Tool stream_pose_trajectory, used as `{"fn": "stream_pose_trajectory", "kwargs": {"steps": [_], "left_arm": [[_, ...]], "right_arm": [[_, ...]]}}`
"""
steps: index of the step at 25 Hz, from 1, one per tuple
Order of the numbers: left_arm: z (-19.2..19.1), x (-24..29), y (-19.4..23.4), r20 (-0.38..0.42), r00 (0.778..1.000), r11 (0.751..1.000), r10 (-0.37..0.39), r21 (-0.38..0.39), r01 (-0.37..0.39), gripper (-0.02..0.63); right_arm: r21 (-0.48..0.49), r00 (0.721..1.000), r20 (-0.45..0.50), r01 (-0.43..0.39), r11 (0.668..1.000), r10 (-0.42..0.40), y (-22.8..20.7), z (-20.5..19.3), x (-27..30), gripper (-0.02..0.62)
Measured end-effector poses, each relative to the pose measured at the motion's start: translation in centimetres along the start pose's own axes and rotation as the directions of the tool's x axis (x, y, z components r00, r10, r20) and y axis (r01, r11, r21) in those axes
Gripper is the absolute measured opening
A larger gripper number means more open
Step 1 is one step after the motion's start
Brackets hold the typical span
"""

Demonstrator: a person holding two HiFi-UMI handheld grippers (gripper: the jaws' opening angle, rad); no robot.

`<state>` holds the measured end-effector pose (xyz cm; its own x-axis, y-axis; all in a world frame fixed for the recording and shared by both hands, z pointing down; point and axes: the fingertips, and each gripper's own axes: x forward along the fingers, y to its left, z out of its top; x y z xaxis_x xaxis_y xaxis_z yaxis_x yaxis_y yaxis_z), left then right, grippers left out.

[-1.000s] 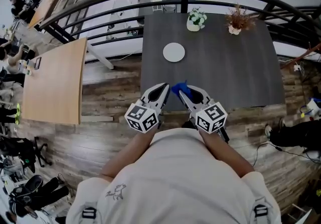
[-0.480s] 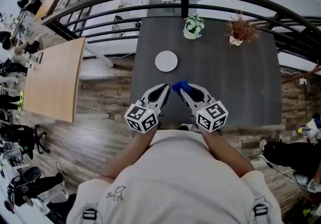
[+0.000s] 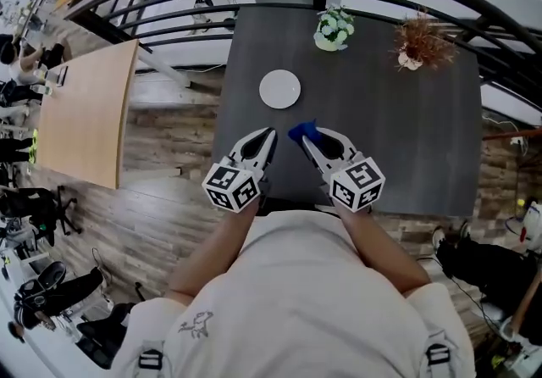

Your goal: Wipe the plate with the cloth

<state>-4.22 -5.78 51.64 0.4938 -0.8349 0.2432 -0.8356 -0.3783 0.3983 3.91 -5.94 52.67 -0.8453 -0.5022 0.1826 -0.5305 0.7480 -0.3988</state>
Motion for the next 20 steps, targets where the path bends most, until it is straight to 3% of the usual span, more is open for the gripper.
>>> {"fn": "stream_pose_trajectory", "kwargs": {"steps": [4,9,13,20], "left_arm": [[-0.7,1.1,2.5,-0.04,0.999,0.999,0.023,-0.034,-0.025,0.008],[-1.1,2.7,6.6,-0.116,0.991,0.995,0.07,-0.066,-0.077,0.008],[-1.0,3.7,9.6,-0.149,0.985,0.992,0.081,-0.086,-0.095,0.008],[-3.3,7.2,14.7,-0.251,0.965,0.988,0.079,-0.113,-0.11,0.009]], "right_arm": [[-0.006,1.0,-0.025,0.005,1.0,-0.005,-1.0,0.0,1.8,0.067],[0.055,0.996,-0.08,0.033,0.998,-0.029,-3.9,-1.0,4.9,0.067],[-0.004,0.991,-0.126,0.047,0.999,-0.047,-5.5,-1.2,7.9,0.067],[-0.021,0.977,-0.195,0.081,0.996,-0.084,-9.6,-3.0,12.6,0.067]]}}
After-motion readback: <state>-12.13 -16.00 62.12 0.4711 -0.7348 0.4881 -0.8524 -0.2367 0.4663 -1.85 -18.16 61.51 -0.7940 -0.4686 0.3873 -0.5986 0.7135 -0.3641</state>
